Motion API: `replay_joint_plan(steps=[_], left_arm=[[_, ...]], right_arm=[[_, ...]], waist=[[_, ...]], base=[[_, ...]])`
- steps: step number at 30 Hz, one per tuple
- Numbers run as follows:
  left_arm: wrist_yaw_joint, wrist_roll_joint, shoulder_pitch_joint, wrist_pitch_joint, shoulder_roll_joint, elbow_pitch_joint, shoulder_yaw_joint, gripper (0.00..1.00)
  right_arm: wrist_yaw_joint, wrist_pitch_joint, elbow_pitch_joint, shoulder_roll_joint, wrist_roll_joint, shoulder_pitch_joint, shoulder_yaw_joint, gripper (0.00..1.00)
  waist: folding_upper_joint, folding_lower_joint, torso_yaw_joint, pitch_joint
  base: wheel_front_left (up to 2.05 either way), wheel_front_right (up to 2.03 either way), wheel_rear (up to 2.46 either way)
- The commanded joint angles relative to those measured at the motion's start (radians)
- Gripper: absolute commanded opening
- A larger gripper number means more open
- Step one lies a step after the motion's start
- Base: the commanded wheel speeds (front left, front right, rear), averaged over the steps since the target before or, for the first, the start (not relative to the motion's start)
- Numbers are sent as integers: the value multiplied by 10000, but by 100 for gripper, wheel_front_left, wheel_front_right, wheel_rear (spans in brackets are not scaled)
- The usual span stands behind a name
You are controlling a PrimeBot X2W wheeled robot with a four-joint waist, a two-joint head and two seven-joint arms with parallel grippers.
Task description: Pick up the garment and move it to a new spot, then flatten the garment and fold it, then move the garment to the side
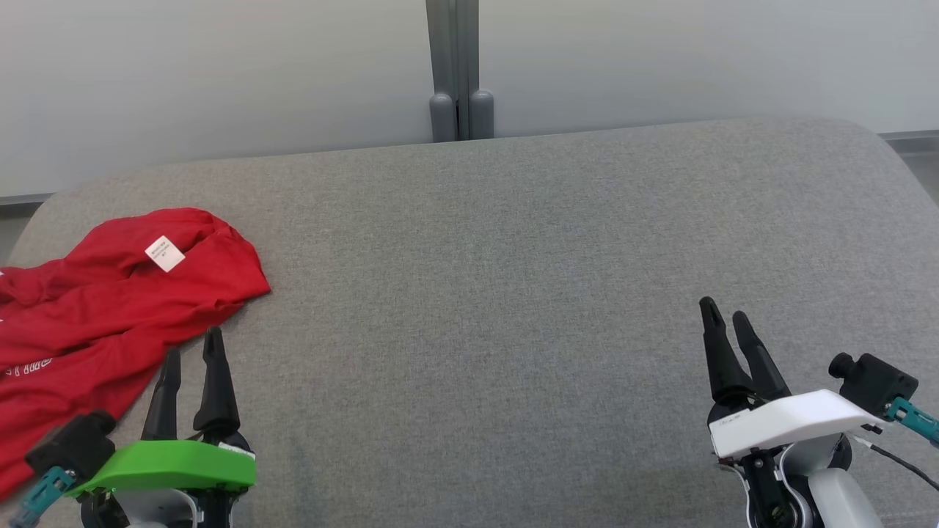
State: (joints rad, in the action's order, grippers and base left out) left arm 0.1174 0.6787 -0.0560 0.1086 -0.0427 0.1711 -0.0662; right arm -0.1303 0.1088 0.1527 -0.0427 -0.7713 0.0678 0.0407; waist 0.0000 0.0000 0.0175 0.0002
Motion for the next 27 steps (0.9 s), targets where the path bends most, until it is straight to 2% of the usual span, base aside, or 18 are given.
replay_joint_plan(steps=[1,10,27], left_arm=[[-33,-345,9,106,-89,-124,23,100],[-82,-1435,122,365,-96,-188,195,100],[-188,-3142,203,783,-110,-7,338,100]], right_arm=[[-3,111,-179,-56,381,198,34,100],[-4,365,-141,-64,1664,135,121,100],[-5,780,58,-76,3392,107,239,100]], waist=[[0,0,6,-2],[0,0,52,-19],[0,0,111,-49]], base=[[0,0,0],[0,0,0],[0,0,0]])
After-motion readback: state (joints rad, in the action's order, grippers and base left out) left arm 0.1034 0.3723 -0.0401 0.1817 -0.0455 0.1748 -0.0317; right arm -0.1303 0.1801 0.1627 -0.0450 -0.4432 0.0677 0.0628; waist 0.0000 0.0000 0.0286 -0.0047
